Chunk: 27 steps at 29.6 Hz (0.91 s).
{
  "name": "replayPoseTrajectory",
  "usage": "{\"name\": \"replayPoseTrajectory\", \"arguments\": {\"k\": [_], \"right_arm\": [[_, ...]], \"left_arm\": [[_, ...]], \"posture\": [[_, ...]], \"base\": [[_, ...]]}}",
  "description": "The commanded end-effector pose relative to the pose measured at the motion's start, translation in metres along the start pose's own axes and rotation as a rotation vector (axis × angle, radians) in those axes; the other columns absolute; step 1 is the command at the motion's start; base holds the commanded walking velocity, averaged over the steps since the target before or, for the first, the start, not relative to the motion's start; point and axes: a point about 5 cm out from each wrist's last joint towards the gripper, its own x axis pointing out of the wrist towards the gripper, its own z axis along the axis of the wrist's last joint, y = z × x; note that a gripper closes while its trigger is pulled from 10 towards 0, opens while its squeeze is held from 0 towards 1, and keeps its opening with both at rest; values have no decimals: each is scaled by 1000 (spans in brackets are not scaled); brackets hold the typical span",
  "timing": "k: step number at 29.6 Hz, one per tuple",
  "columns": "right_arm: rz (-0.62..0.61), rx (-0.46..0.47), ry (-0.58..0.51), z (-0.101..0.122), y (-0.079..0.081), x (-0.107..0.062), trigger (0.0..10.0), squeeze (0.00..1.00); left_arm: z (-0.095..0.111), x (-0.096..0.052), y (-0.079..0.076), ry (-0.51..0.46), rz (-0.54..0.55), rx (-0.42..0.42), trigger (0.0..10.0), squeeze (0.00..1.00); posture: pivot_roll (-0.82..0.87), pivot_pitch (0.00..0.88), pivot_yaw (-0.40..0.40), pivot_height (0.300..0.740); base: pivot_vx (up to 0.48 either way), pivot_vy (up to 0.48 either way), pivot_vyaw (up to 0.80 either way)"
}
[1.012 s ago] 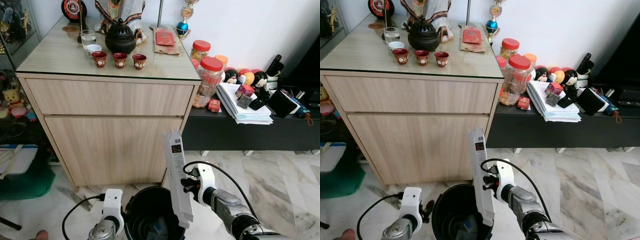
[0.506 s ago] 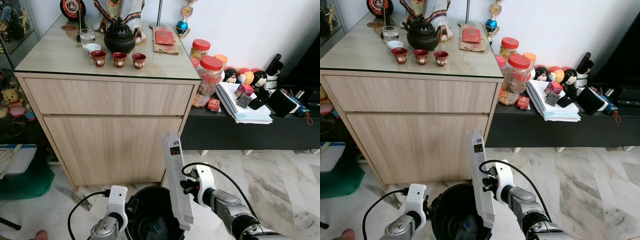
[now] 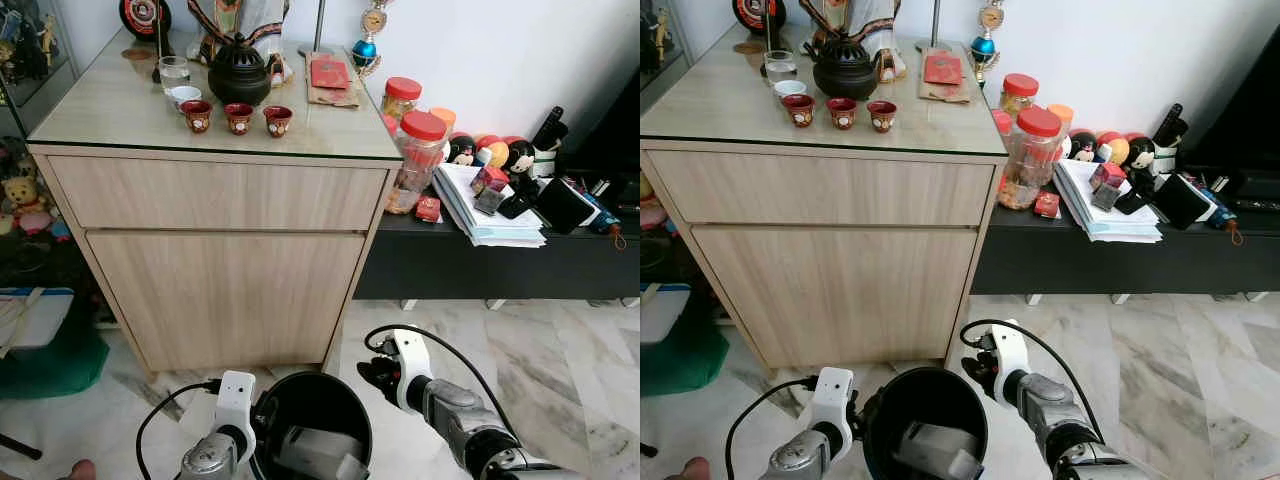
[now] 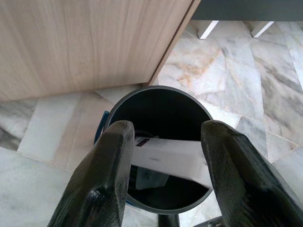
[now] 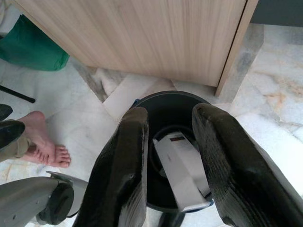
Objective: Picking trash to rubbish bin
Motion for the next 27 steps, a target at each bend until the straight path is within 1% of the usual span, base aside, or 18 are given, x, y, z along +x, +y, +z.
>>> {"name": "replayPoseTrajectory", "arguments": {"k": [1,4,7,8,9,10,11,12,13,14,17,18,21,22,23,24,26,27], "right_arm": [[-33,4,-11,2,-9,-5,10000,0],[-58,10,-16,2,-13,-7,10000,0],[-121,23,-44,3,-22,-11,10000,0],[-159,16,-59,3,-27,-14,10000,0],[-159,16,-59,3,-27,-14,10000,0],[-187,14,-71,2,-30,-16,10000,0],[-247,19,-95,1,-37,-20,10000,0],[-247,19,-95,1,-37,-20,10000,0],[-302,30,-111,-2,-42,-24,10000,0],[-361,60,-115,-8,-49,-30,10000,0],[-413,76,-104,-15,-55,-35,10000,0],[-428,70,-91,-19,-57,-37,10000,0],[-509,78,-2,-45,-64,-48,10000,0],[-509,78,-2,-45,-64,-48,10000,0],[-540,108,41,-62,-66,-55,10000,0],[-540,108,41,-62,-66,-55,10000,0],[-559,135,65,-74,-66,-59,10000,0],[-572,166,100,-88,-64,-63,10000,0]], "left_arm": [[1,1,-4,-3,-13,-7,10000,0],[0,1,-4,0,-8,-7,10000,0],[-4,-1,2,20,43,-12,10000,0],[-7,-3,7,35,85,7,10000,0],[-7,-3,7,35,85,7,10000,0],[-9,-4,10,44,117,12,10000,0],[-13,-8,18,58,184,18,10000,0],[-13,-8,18,58,184,18,10000,0],[-17,-11,23,66,233,15,10000,0],[-22,-16,28,78,278,7,10000,0],[-27,-20,33,92,321,8,10000,0],[-28,-21,34,91,332,4,10000,0],[-37,-30,43,107,423,1,10000,0],[-37,-30,43,107,423,1,10000,0],[-42,-36,49,118,483,-20,10000,0],[-42,-36,49,118,483,-20,10000,0],[-47,-41,53,130,523,-30,10000,0],[-55,-47,54,152,557,-27,10000,0]], "posture": [[-54,40,-194,740],[-54,41,-195,740],[-54,41,-195,740],[-56,38,-195,740],[-56,38,-195,740],[-56,38,-195,740],[-56,38,-195,740],[-56,38,-195,740],[-56,38,-195,740],[-57,33,-190,740],[-56,33,-191,740],[-56,33,-191,740],[-48,26,-187,740],[-48,26,-187,740],[-44,22,-186,740],[-44,22,-186,740],[-44,16,-180,740],[-42,11,-175,740]], "base": [[0,0,0],[0,0,0],[0,0,0],[0,0,0],[0,0,0],[0,0,0],[0,0,0],[0,0,0],[0,0,0],[0,0,0],[0,0,0],[0,0,0],[0,0,0],[0,0,0],[0,0,0],[0,0,0],[0,0,0],[0,0,0]]}}
